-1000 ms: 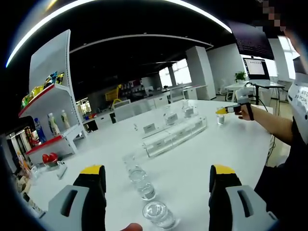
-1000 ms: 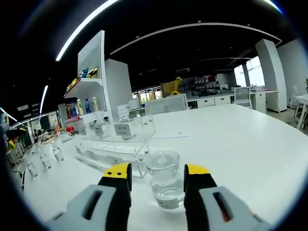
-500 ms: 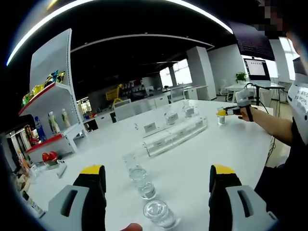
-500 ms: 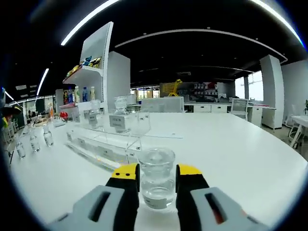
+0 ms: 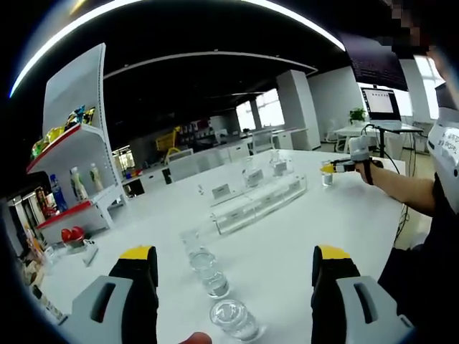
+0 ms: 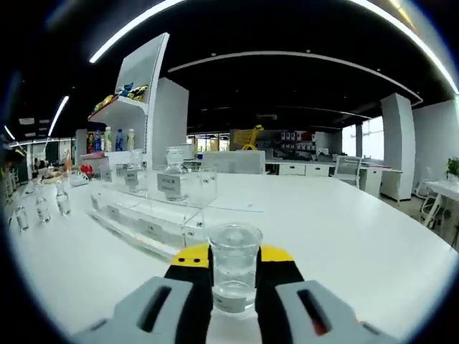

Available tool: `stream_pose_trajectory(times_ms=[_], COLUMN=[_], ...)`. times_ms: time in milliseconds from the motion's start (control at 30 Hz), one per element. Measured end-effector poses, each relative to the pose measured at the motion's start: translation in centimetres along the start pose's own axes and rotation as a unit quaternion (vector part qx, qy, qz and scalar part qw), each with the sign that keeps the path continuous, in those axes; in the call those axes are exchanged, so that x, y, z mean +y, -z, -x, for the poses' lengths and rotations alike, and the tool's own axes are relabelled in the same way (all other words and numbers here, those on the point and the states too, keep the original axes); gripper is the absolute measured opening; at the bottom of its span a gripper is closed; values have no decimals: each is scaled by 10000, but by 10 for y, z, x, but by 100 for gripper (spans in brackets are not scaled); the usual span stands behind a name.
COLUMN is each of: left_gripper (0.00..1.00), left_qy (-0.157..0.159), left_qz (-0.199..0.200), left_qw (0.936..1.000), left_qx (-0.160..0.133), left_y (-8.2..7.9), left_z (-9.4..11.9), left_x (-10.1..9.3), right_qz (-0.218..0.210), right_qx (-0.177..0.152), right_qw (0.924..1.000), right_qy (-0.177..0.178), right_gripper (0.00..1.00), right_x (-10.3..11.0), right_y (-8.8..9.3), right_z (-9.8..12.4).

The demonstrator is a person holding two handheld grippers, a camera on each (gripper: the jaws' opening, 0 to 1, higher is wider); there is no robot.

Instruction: Identify the label on the chemical reagent bottle, grasp the chemical reagent bottle, and place it in the designated position on the reagent rack

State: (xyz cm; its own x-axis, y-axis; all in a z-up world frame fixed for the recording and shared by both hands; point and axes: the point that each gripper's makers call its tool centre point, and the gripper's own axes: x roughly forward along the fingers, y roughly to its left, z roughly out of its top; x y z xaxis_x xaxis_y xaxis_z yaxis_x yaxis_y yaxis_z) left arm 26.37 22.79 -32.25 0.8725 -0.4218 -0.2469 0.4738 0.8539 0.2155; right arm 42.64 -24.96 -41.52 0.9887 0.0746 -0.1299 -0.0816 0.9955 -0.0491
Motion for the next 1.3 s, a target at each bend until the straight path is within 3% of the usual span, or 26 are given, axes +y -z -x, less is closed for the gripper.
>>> stream_pose_trajectory(times_ms=[133,333,567,700,833,1000,1300], left_gripper=[89,89,89,89,89,92,95], left_qy=[-45,-62,-74,-78,-51,451,504], left_qz=[-30,-39,-42,-59,-48,444,372], left_qw=[10000,10000,10000,10000,10000,9977,9980], left_qx=[-20,-1,-12,-6,-24,-261,-58], left_y=[-1,1,-2,-3,-5,-15,-10], left_z=[1,4,6,6,6,7,5], left_x=[1,0,1,1,0,-16,-21], right_qz=[10,-382,-569,-593,-308,-424,-436], right_qx=[23,28,-58,-99,-47,-52,-83], right_qw=[10000,9992,9984,9982,9995,9990,9988], right_qy=[74,59,-12,-78,-47,-164,-200], right_gripper=[18,18,18,18,18,18,18], right_x=[-3,-7,-5,0,3,5,6], right_y=[1,0,-13,-20,-23,-26,-35], right_z=[2,9,16,20,24,29,37])
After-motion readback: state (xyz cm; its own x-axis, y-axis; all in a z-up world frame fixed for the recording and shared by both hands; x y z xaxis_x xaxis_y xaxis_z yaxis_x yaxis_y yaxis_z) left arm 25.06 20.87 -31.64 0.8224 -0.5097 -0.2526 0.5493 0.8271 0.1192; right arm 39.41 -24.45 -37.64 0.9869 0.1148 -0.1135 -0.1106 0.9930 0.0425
